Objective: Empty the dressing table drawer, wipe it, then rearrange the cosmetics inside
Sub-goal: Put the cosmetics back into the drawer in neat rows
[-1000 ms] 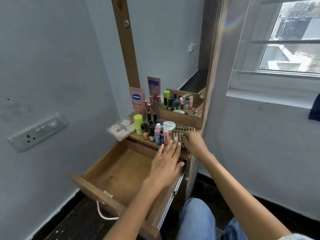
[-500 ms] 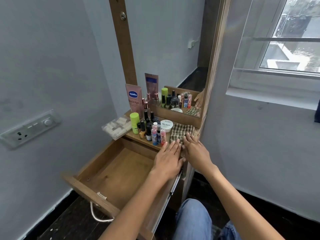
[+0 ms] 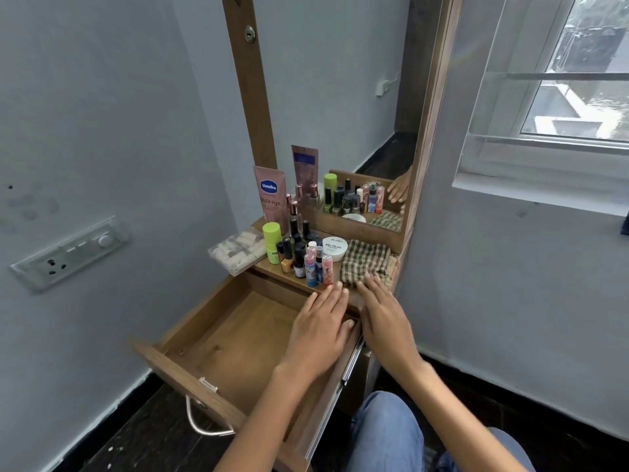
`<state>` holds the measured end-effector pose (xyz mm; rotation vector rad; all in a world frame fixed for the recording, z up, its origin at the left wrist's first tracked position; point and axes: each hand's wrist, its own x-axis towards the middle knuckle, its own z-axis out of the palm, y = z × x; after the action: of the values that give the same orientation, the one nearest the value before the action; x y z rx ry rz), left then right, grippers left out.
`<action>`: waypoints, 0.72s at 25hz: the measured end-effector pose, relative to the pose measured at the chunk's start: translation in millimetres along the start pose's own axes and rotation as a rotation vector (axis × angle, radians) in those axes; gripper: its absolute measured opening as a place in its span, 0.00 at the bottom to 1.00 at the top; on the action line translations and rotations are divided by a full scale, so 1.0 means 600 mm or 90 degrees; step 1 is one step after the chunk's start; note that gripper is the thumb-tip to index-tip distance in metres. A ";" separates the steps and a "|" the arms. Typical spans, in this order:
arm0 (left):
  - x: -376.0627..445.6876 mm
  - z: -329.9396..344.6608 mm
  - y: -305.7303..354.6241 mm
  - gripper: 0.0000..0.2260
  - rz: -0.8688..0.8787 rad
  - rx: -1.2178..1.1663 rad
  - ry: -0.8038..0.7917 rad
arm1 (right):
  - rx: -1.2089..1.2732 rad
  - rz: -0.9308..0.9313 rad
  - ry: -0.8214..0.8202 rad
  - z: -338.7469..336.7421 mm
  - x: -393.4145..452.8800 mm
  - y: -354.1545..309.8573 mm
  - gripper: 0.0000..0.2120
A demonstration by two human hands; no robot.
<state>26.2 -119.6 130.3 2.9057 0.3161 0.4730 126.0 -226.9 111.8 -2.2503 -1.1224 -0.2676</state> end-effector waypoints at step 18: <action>-0.038 -0.029 -0.020 0.18 -0.137 -0.162 0.316 | 0.106 -0.037 0.158 0.012 0.065 -0.055 0.08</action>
<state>-3.1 -110.9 137.6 2.4406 0.5790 1.1040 124.2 -182.0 136.9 -1.9803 -1.0380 -0.4470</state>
